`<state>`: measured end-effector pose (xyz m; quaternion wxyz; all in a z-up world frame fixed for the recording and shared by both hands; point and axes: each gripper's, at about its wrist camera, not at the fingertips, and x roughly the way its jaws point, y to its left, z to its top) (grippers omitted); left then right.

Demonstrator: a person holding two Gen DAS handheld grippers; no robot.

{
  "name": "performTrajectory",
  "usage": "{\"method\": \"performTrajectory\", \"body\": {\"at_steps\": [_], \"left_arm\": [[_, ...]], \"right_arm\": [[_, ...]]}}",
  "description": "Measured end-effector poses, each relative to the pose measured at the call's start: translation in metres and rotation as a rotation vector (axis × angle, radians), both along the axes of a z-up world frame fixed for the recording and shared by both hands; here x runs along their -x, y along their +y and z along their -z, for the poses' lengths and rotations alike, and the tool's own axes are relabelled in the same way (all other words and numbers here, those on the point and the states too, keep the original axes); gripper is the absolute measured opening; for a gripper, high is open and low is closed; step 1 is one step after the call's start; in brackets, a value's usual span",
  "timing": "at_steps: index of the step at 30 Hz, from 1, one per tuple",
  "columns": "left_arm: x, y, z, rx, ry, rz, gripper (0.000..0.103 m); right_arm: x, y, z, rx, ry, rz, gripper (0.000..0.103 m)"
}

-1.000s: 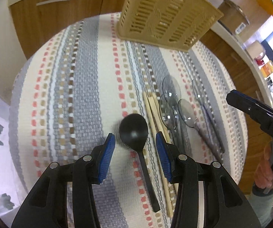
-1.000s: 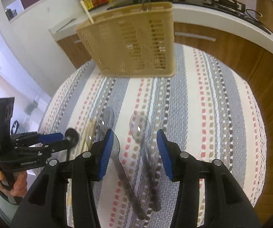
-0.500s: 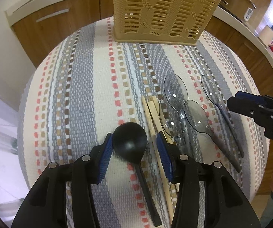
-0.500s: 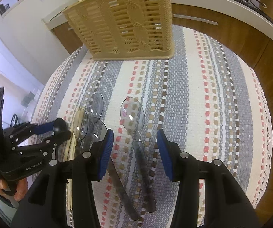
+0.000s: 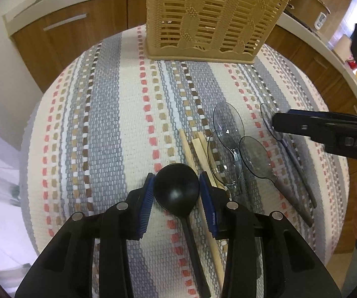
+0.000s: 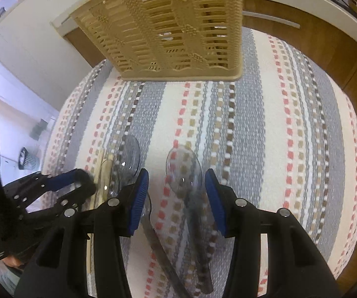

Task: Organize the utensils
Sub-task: 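Grasp the black spoon with the left tool while the right tool grasps a clear spoon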

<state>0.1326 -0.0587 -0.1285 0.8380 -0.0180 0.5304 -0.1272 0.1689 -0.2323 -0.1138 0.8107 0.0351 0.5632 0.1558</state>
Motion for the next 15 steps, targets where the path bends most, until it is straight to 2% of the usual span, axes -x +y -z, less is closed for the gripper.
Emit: {"method": "performTrajectory", "body": {"at_steps": [5, 13, 15], "left_arm": [[-0.005, 0.024, -0.005, 0.109, 0.033, -0.002, 0.034], [-0.012, 0.037, -0.014, 0.143, 0.027, -0.011, 0.034], [-0.014, 0.036, -0.014, 0.142, 0.024, -0.014, 0.034]], "right_arm": [[-0.011, 0.008, 0.011, 0.080, 0.033, 0.000, 0.044], [-0.013, 0.016, 0.012, 0.121, 0.043, -0.009, 0.044], [-0.012, 0.019, 0.012, 0.142, 0.038, -0.014, 0.032]]}}
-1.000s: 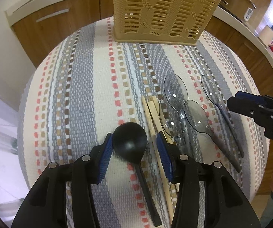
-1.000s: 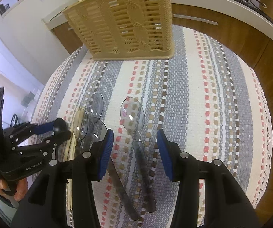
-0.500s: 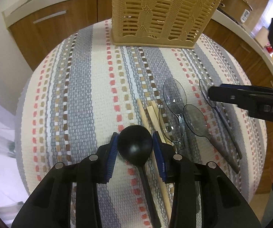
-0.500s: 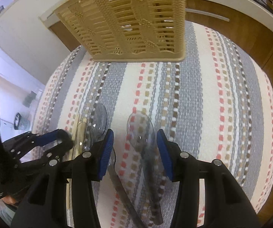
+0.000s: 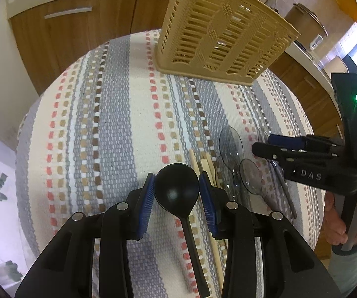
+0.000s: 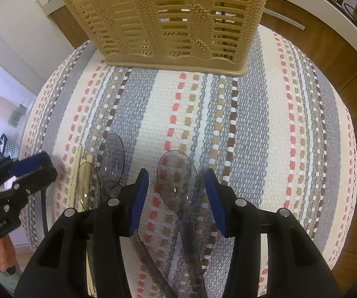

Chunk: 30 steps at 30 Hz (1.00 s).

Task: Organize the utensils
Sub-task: 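Grasp the black spoon with the left tool while the right tool grasps a clear spoon, then lower both held spoons into the beige basket and open both tools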

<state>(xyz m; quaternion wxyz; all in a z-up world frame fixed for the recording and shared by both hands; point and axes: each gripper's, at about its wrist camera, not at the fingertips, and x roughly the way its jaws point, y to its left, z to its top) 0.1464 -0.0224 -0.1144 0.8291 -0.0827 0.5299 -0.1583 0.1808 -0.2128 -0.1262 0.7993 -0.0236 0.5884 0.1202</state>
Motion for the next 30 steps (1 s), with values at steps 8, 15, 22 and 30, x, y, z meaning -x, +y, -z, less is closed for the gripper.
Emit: {"method": "performTrajectory", "body": {"at_steps": [8, 15, 22, 30], "left_arm": [[0.002, 0.002, -0.017, -0.010, -0.091, -0.027, 0.034], [0.029, -0.001, -0.083, -0.074, -0.385, -0.092, 0.034], [0.036, -0.011, -0.139, -0.111, -0.596, -0.144, 0.034], [0.008, -0.026, -0.201, -0.144, -0.841, -0.214, 0.034]], "right_arm": [[0.013, 0.002, -0.017, -0.037, -0.098, -0.011, 0.030], [0.042, -0.019, -0.064, -0.109, -0.298, 0.014, 0.030], [0.057, -0.048, -0.119, -0.245, -0.471, 0.066, 0.030], [0.042, -0.063, -0.186, -0.384, -0.699, 0.119, 0.030]]}}
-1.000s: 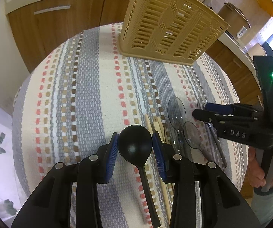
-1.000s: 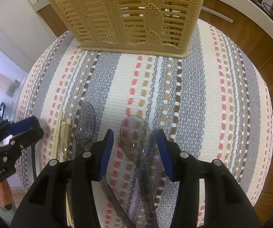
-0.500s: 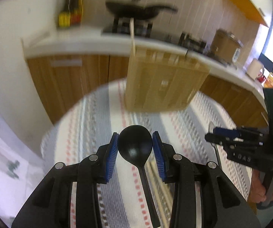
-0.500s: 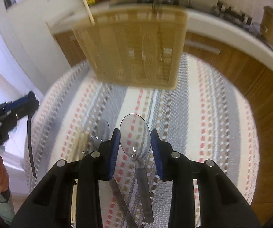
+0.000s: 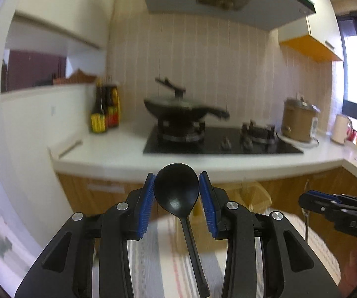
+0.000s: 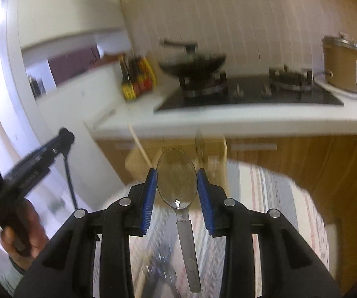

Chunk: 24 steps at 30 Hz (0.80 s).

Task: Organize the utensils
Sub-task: 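Lower both held spoons into the beige basket and open both tools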

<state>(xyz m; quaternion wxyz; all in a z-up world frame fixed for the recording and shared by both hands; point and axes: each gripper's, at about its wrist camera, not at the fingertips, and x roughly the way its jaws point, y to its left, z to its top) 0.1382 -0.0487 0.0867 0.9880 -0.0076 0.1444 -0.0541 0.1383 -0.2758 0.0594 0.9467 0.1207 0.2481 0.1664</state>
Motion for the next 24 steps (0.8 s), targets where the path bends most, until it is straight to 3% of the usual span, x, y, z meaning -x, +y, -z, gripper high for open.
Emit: {"method": "performTrajectory", "body": {"at_steps": [7, 11, 17, 24], "left_arm": [[-0.039, -0.011, -0.015, 0.013, -0.123, -0.044, 0.034], [-0.064, -0.016, -0.008, -0.007, -0.163, -0.047, 0.034], [-0.089, -0.020, 0.019, -0.032, -0.181, -0.043, 0.034], [-0.113, -0.010, 0.050, 0.031, -0.114, -0.018, 0.034]], "right_arm": [[-0.049, -0.004, -0.038, -0.066, -0.158, 0.085, 0.030], [-0.080, -0.005, -0.042, -0.097, -0.186, 0.096, 0.030], [-0.116, -0.003, -0.020, -0.066, -0.205, 0.124, 0.030], [-0.133, -0.005, 0.018, -0.054, -0.197, 0.115, 0.030]]}}
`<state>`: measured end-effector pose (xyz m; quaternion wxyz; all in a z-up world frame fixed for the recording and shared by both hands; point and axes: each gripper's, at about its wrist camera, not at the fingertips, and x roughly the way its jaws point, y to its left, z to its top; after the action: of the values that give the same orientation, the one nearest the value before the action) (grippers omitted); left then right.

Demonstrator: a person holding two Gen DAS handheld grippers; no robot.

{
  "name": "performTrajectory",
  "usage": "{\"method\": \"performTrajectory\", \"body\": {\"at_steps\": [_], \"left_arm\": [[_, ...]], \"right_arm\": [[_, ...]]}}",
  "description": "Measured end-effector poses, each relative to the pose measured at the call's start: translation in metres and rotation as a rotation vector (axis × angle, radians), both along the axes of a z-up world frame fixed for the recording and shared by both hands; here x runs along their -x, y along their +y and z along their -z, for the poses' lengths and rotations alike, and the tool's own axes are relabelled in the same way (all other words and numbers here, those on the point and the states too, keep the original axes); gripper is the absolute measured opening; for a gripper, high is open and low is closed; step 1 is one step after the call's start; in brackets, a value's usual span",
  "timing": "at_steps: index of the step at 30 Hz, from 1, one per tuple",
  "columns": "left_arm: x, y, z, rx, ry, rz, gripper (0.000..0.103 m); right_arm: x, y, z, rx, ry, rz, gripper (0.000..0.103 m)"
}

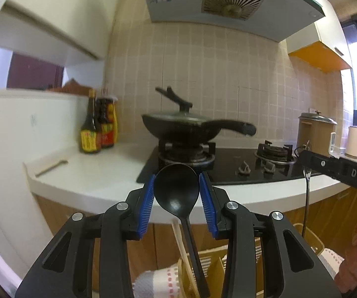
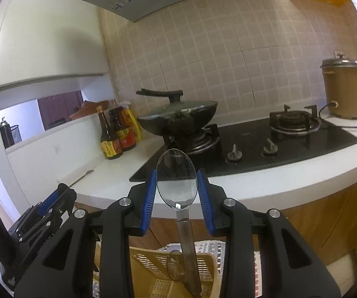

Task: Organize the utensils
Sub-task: 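Lower both held spoons into the beige basket and open both tools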

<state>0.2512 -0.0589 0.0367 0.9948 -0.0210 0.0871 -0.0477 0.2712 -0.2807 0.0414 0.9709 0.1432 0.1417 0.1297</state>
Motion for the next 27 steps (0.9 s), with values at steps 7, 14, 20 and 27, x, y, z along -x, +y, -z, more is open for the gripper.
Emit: {"method": "performTrajectory", "body": {"at_steps": [7, 14, 20, 27], "left_arm": [[-0.002, -0.001, 0.017, 0.002, 0.019, 0.013, 0.035], [0.018, -0.003, 0.013, -0.039, -0.013, -0.003, 0.059], [0.042, 0.002, 0.000, -0.035, -0.012, 0.008, 0.060], [0.072, 0.018, -0.015, 0.006, 0.025, 0.029, 0.060]], "right_arm": [[0.003, 0.005, 0.019, 0.033, -0.004, -0.010, 0.031], [0.018, -0.001, 0.027, 0.024, 0.030, -0.037, 0.031], [0.043, 0.000, 0.022, 0.050, 0.050, -0.045, 0.032], [0.075, 0.007, 0.010, 0.089, 0.067, -0.053, 0.049]]}}
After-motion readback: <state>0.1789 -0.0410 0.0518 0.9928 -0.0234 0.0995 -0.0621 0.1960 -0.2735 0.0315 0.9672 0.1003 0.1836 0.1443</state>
